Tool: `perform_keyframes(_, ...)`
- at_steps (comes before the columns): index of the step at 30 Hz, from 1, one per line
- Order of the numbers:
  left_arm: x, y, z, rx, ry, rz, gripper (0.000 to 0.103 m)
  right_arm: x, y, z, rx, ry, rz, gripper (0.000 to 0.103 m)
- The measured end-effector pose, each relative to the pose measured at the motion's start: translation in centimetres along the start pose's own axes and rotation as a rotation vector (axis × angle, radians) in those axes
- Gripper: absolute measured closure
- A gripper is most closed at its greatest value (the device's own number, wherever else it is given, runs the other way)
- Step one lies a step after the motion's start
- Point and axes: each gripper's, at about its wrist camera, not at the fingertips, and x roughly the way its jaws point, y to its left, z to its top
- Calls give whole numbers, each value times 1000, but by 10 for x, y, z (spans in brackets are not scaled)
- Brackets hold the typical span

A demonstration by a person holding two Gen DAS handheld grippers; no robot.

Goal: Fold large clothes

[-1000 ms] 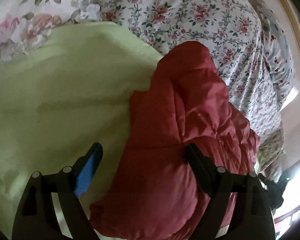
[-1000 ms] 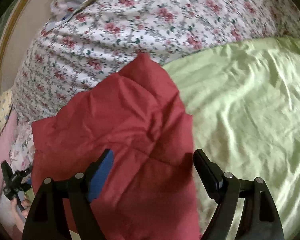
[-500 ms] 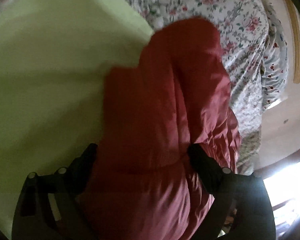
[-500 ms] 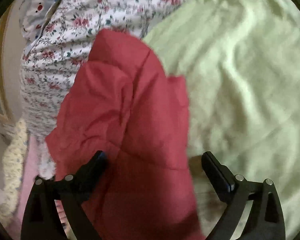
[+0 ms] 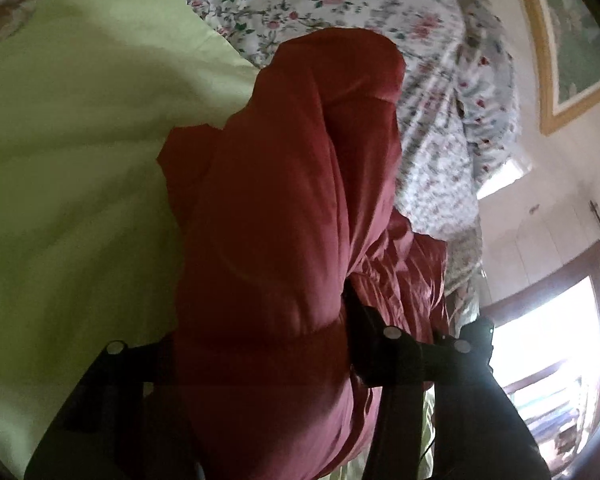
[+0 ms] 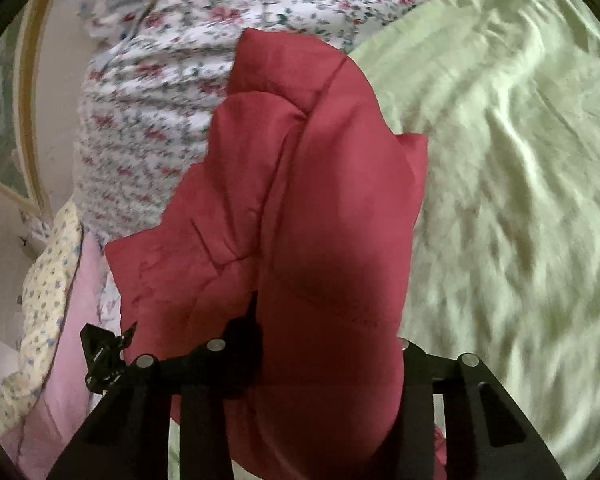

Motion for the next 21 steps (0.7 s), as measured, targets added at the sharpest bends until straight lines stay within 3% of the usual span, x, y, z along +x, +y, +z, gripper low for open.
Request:
perform_keyframes(10,-61,6,-79,-51,18,-12,56,-44,2,-80,18,51,52,64)
perform_keyframes(17,-72,15,-104,-56,34,16,56,-59,2,-109,8,43,50,61)
perform_keyframes(21,-69,23,-109,-60,20,53,48,-58,-4,-114,10,26,40,54)
